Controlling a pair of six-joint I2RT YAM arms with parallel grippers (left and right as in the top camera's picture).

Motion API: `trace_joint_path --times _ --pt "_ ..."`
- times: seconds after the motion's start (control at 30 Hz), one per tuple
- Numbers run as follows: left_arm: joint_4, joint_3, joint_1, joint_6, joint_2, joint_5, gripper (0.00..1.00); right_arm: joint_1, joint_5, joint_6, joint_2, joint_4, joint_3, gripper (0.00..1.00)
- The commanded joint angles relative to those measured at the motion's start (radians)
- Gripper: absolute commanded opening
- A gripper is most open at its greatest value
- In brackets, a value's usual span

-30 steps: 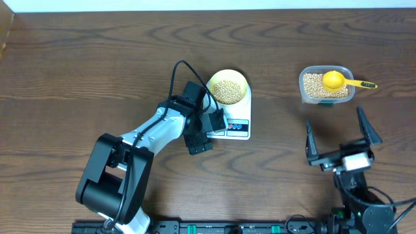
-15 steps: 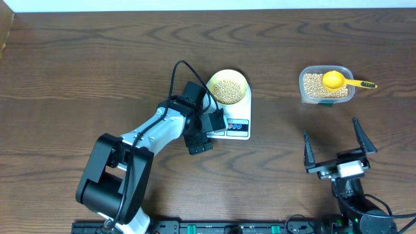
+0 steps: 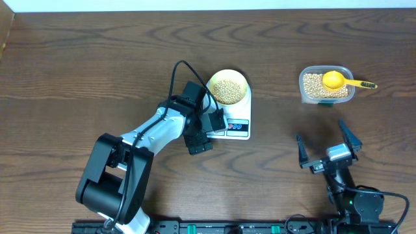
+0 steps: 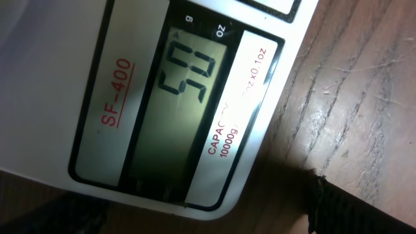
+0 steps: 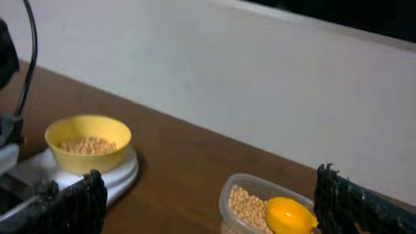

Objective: Scoop item into bowl and weigh 50g on scale

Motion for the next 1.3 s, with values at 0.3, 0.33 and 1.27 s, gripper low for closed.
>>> trace_joint_path --times 0.3,0.33,1.27 --pt "-0.003 -0.018 -0.013 0.029 0.054 0.019 0.98 -0.005 0.008 -0.092 -0.006 -0.142 -0.001 0.99" --pt "-0.003 -0.018 -0.013 0.029 0.054 0.019 0.98 -0.005 0.008 -0.092 -0.006 -0.142 -0.001 0.99" --pt "-0.003 -0.018 -0.013 0.029 0.054 0.019 0.97 -0.005 0.008 -0.092 -0.006 -0.142 -0.001 0.99"
